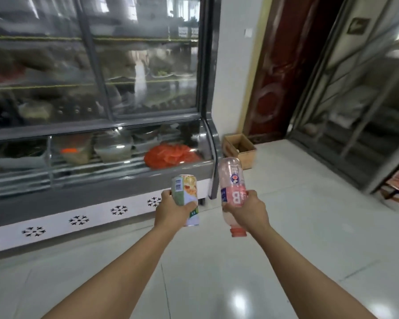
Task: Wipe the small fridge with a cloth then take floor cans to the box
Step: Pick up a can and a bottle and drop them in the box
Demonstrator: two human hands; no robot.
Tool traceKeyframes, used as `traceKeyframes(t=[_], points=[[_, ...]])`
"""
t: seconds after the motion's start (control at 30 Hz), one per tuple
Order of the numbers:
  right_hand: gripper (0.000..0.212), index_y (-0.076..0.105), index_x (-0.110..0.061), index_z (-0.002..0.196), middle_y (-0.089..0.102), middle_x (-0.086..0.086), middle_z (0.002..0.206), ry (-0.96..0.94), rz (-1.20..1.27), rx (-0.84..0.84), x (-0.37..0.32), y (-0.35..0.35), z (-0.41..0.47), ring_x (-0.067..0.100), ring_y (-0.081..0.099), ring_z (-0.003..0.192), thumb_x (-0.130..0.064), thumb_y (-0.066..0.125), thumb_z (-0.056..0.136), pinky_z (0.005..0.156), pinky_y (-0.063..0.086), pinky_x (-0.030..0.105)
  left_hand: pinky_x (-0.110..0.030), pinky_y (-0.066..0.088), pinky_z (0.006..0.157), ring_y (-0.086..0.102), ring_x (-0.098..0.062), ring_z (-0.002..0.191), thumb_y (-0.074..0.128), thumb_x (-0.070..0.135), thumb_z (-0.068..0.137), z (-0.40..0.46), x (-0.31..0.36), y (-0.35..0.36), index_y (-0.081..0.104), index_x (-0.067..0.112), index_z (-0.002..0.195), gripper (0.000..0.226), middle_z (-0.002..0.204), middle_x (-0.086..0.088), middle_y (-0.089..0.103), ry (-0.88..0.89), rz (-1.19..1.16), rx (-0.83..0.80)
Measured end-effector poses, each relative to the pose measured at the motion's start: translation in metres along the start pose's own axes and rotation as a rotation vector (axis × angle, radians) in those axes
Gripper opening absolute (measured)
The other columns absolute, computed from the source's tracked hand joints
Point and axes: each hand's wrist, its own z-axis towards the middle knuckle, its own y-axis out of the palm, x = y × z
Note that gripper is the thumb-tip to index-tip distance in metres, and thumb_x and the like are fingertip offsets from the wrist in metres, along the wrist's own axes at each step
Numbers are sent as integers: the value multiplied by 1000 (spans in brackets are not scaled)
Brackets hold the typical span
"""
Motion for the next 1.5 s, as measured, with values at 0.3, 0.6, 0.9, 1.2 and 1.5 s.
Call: traceKeyframes(t=[0.3, 0.6, 0.9, 1.2, 1.5], points=[[68, 42, -11, 121, 61, 8, 109, 161, 73, 157, 25, -62, 81, 25, 63, 91, -41, 77, 71, 81, 56, 42, -42, 53, 83, 60, -26, 91, 76, 30, 73, 67, 74, 100, 44, 18, 115, 55, 102, -2, 57, 107, 90, -200], [68, 41, -11, 120, 59, 7, 108, 261, 91, 281, 96, -155, 186, 23, 59, 87, -42, 76, 71, 77, 54, 36, -44, 56, 80, 62, -27, 93, 77, 30, 72, 109, 140, 257, 45, 16, 118, 58, 108, -7, 60, 185, 122, -364], [68, 40, -13, 120, 59, 6, 108, 275, 77, 268, 187, -288, 332, 25, 62, 91, -45, 75, 71, 81, 55, 43, -29, 48, 75, 55, -20, 88, 76, 32, 73, 132, 226, 458, 41, 14, 126, 67, 118, -8, 59, 213, 128, -340], [66, 42, -14, 118, 60, 7, 107, 245, 107, 261, 241, -384, 485, 24, 62, 88, -43, 76, 71, 76, 56, 38, -32, 52, 77, 56, -19, 88, 77, 34, 69, 195, 299, 605, 39, 27, 127, 69, 106, 2, 56, 218, 120, -316], [68, 40, -16, 122, 58, 3, 108, 209, 69, 277, 257, -455, 661, 19, 61, 87, -46, 75, 72, 67, 52, 30, -36, 53, 77, 59, -24, 87, 78, 35, 68, 314, 389, 748, 44, 20, 117, 61, 102, -1, 58, 223, 113, -291]])
